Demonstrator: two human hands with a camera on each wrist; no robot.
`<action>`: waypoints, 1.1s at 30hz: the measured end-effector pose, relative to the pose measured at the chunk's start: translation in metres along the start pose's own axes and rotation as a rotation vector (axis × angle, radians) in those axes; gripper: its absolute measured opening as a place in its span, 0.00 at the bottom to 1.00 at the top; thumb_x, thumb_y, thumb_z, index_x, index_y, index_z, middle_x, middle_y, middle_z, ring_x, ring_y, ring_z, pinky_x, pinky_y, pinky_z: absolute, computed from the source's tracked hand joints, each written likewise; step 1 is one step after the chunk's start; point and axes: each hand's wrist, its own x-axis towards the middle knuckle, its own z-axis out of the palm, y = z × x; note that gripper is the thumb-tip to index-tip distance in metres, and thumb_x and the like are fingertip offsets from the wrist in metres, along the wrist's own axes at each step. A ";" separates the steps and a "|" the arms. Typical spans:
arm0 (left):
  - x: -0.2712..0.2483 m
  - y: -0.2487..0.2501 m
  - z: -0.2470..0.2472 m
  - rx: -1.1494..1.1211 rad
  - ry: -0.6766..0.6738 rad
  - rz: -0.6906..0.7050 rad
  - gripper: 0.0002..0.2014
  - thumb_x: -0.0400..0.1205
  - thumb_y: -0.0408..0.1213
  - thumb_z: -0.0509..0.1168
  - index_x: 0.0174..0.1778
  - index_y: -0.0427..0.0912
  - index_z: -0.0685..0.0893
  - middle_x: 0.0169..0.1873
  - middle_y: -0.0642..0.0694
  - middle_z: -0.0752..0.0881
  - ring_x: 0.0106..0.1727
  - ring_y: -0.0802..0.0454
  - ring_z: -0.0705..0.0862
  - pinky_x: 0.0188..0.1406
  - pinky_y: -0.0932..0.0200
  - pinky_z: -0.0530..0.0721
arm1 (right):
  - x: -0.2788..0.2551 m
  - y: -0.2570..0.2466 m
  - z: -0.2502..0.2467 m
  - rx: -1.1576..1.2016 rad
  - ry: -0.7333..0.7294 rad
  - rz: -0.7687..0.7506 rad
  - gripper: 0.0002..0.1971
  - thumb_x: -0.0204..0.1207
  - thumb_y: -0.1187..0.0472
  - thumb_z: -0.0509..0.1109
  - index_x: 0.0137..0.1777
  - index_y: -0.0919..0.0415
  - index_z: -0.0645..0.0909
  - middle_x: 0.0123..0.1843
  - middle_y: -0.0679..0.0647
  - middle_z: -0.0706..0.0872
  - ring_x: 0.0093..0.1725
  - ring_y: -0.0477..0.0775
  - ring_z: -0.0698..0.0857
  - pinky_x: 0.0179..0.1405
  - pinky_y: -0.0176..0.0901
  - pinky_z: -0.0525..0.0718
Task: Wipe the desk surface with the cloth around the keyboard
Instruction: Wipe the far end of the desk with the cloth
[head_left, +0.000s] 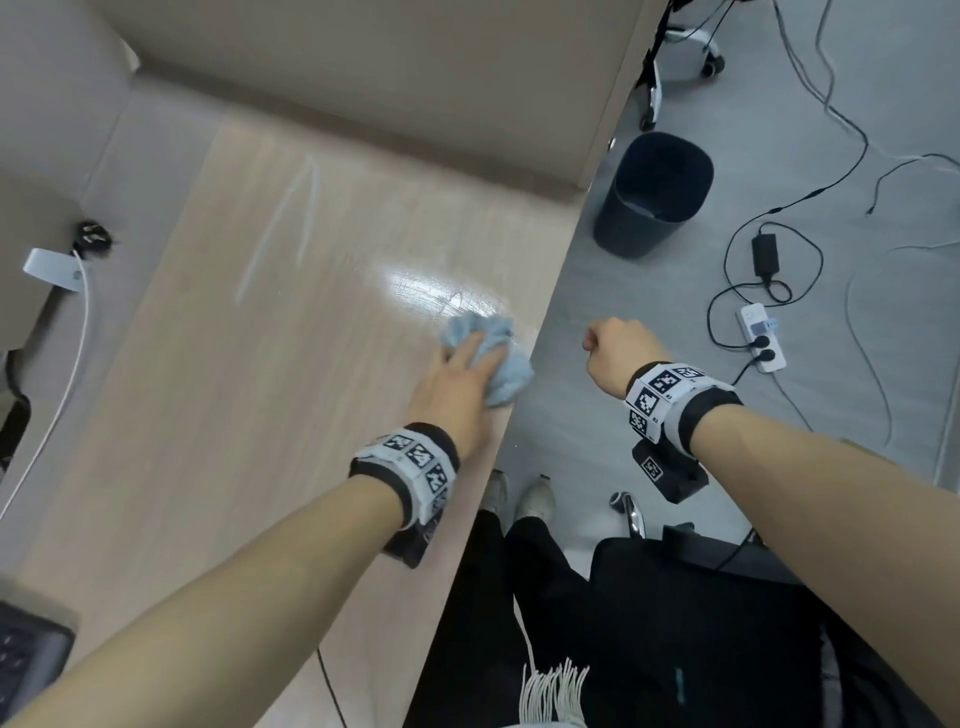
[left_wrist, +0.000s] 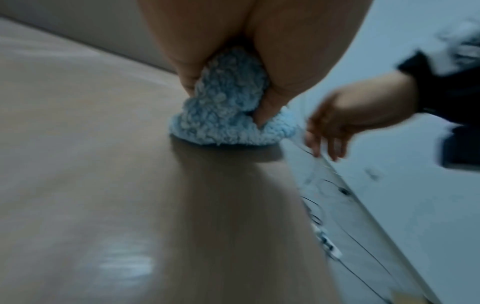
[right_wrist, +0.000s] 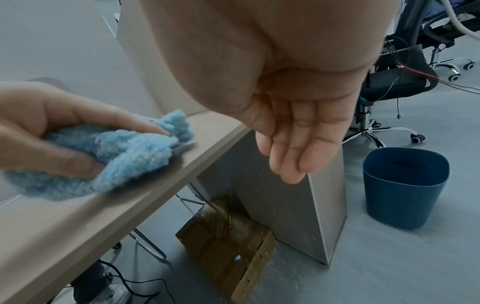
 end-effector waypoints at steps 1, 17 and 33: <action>-0.001 -0.011 -0.006 -0.029 0.028 -0.093 0.35 0.76 0.26 0.63 0.79 0.54 0.67 0.82 0.46 0.61 0.74 0.35 0.67 0.63 0.42 0.78 | 0.000 -0.001 0.000 0.003 0.000 0.000 0.16 0.72 0.70 0.60 0.54 0.58 0.83 0.55 0.64 0.87 0.53 0.68 0.84 0.48 0.48 0.81; -0.032 -0.039 -0.002 -0.042 0.091 -0.244 0.30 0.75 0.30 0.67 0.74 0.49 0.73 0.74 0.37 0.69 0.69 0.34 0.75 0.63 0.41 0.80 | -0.029 -0.012 0.021 0.124 0.013 -0.181 0.11 0.77 0.65 0.58 0.52 0.57 0.81 0.51 0.62 0.88 0.52 0.68 0.84 0.54 0.55 0.84; -0.027 -0.007 -0.012 -0.869 0.060 -0.355 0.31 0.74 0.38 0.74 0.72 0.48 0.70 0.65 0.44 0.81 0.62 0.48 0.83 0.63 0.47 0.84 | -0.060 -0.026 0.022 0.159 0.000 -0.476 0.22 0.77 0.57 0.69 0.71 0.56 0.74 0.63 0.53 0.83 0.45 0.46 0.77 0.57 0.44 0.79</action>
